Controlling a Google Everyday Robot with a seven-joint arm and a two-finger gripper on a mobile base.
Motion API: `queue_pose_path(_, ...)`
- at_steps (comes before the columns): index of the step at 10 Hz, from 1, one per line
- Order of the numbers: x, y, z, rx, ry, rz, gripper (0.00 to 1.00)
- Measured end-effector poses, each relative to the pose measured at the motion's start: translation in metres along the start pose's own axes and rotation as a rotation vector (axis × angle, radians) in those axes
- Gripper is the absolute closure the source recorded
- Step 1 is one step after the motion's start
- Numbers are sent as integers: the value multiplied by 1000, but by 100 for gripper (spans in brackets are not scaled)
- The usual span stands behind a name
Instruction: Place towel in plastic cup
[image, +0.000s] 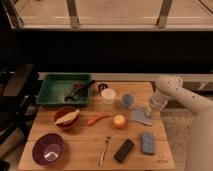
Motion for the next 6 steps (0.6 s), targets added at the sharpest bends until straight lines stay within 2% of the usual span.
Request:
queue_pose_path(1,0,0,-8,5,-9,-3,97)
queue_pose_path(2,-2,1,-16,12,-22,-6,100)
queue_pose_path(6,-22,10,-80,56,-98,-46,100)
